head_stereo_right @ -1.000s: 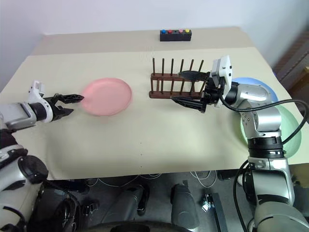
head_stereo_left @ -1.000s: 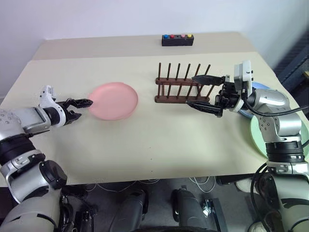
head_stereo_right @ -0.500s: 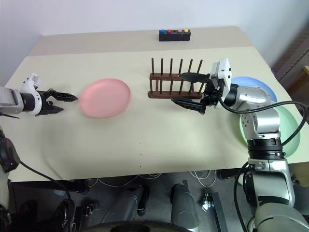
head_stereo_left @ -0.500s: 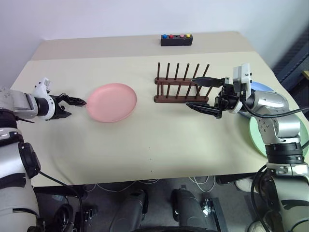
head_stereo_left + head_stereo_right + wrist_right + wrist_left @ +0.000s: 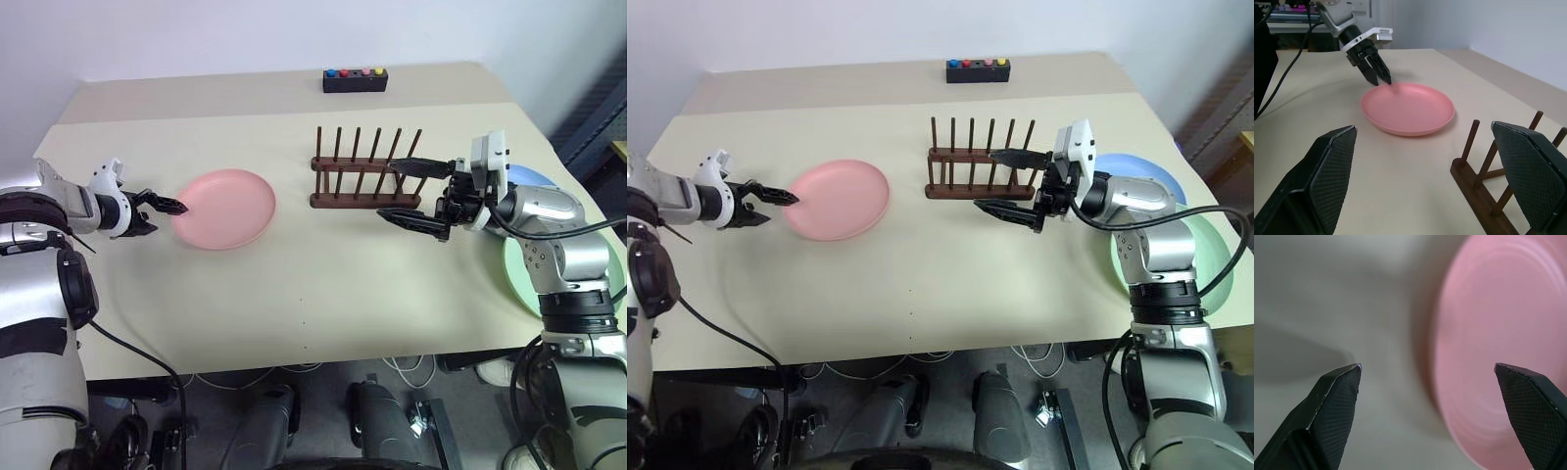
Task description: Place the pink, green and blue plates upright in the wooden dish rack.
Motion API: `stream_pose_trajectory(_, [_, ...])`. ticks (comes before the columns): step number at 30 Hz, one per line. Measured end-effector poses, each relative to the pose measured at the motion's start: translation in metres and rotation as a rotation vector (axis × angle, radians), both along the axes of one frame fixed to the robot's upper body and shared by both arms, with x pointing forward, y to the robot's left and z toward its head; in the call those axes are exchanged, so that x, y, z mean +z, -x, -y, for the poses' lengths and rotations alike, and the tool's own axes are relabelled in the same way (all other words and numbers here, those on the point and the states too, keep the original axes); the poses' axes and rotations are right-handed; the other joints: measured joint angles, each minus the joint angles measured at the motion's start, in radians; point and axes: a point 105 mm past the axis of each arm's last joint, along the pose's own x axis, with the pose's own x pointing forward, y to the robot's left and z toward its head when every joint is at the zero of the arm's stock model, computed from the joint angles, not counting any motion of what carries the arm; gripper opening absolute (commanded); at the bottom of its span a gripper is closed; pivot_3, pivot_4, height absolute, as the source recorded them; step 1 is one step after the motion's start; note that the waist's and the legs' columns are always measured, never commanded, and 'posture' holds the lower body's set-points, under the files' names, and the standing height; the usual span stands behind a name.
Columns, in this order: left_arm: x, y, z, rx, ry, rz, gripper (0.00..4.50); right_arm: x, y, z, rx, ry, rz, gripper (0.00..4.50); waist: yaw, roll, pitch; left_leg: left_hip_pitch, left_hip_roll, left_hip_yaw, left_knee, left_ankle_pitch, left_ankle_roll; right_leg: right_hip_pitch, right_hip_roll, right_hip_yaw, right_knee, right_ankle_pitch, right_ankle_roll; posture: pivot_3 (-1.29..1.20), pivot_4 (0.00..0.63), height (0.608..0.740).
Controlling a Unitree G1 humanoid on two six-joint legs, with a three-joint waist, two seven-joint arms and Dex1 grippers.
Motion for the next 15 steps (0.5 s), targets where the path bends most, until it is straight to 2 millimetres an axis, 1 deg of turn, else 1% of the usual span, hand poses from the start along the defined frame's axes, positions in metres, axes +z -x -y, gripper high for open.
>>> stream_pose_trajectory(4, [-0.005, -0.002, 0.003, -0.009, -0.021, -0.004, 4.46, -0.001, 0.000, 0.001, -0.007, -0.001, -0.004, 4.50, 0.002, 0.000, 0.000, 0.000, 0.000, 0.000, 0.000, 0.000, 0.001, 0.000, 0.000, 0.000, 0.000, 0.000, 0.000, 0.00, 0.150, 0.740])
stream_pose_trajectory(5, [-0.005, -0.003, 0.004, -0.008, -0.015, -0.004, 3.95, -0.001, 0.000, 0.001, -0.007, -0.001, -0.003, 4.50, 0.003, 0.000, 0.000, 0.000, 0.000, 0.000, 0.000, -0.001, 0.001, 0.000, 0.000, 0.000, 0.000, 0.000, 0.000, 0.00, 0.150, 0.740])
stream_pose_trajectory(6, [-0.006, -0.003, 0.005, -0.007, -0.007, -0.002, 3.64, -0.001, 0.000, 0.001, -0.007, -0.001, -0.003, 4.50, 0.003, 0.000, 0.000, 0.000, 0.000, 0.000, 0.000, -0.001, 0.002, 0.000, 0.000, 0.000, 0.000, 0.000, 0.000, 0.00, 0.150, 0.740])
stream_pose_trajectory(9, [-0.009, -0.006, 0.010, -0.008, -0.005, -0.008, 2.25, -0.001, 0.000, 0.001, -0.009, -0.001, -0.003, 4.50, 0.002, 0.000, 0.000, 0.000, 0.000, 0.000, 0.000, -0.001, 0.002, 0.000, 0.000, -0.001, 0.000, 0.000, 0.001, 0.00, 0.150, 0.740])
stream_pose_trajectory(12, [-0.012, -0.010, 0.017, -0.011, 0.004, 0.006, 0.54, 0.000, 0.000, 0.000, -0.008, 0.000, 0.001, 4.50, 0.002, 0.000, 0.000, 0.000, 0.000, 0.000, 0.001, -0.001, 0.001, 0.000, 0.000, -0.001, 0.000, 0.000, 0.001, 0.00, 0.150, 0.740])
stream_pose_trajectory(13, [-0.012, -0.012, 0.018, -0.008, -0.001, 0.010, 0.06, 0.000, 0.000, 0.000, -0.008, 0.001, 0.003, 4.50, 0.002, 0.000, 0.000, 0.000, 0.000, 0.000, 0.001, -0.001, 0.001, 0.000, 0.000, -0.001, 0.000, 0.000, 0.001, 0.00, 0.150, 0.740])
stream_pose_trajectory(15, [-0.011, -0.013, 0.019, -0.003, 0.009, 0.019, 0.06, 0.000, 0.001, 0.000, -0.009, 0.004, 0.005, 4.50, 0.001, 0.000, 0.000, 0.000, 0.000, 0.000, 0.000, 0.000, 0.000, 0.000, 0.000, -0.001, 0.000, 0.000, 0.001, 0.00, 0.150, 0.740])
